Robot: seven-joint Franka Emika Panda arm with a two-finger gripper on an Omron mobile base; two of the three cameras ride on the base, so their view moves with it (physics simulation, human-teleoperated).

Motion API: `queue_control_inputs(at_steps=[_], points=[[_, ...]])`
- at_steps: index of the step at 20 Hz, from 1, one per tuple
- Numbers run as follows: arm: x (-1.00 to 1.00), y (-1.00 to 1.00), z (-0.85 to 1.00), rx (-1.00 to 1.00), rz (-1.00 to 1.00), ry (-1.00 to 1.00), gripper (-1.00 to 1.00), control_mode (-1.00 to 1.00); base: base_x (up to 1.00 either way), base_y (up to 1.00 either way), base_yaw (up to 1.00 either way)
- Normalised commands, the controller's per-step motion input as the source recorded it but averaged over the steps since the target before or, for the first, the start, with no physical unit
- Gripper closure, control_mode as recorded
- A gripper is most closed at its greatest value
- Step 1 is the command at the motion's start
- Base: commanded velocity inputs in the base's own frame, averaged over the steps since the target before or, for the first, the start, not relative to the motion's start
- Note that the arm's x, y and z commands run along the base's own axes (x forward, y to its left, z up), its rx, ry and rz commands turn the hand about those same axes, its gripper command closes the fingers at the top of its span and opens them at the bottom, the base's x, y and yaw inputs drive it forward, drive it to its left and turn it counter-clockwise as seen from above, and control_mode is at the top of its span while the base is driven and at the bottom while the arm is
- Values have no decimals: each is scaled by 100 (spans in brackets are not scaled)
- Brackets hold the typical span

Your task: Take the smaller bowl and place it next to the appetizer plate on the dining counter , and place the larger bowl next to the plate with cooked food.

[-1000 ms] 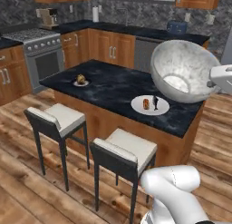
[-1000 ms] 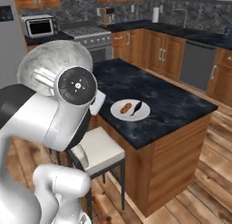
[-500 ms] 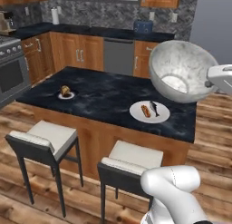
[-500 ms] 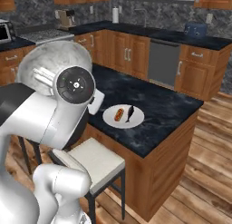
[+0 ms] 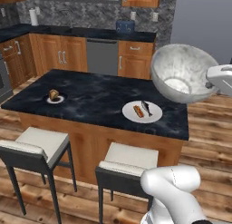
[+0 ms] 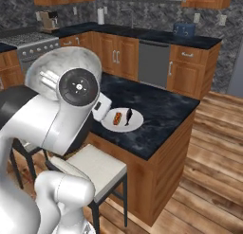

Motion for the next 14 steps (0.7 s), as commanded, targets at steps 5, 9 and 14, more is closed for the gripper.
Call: queue_control_inputs(at_steps=[5,9,14], points=[[16,-58,-46,-1,-21,26,100,-100,0,0,0],[9,-60,-44,0,-14,14,100,-100,0,0,0],[51,-34,-58,0,-10,4,100,-100,0,0,0]])
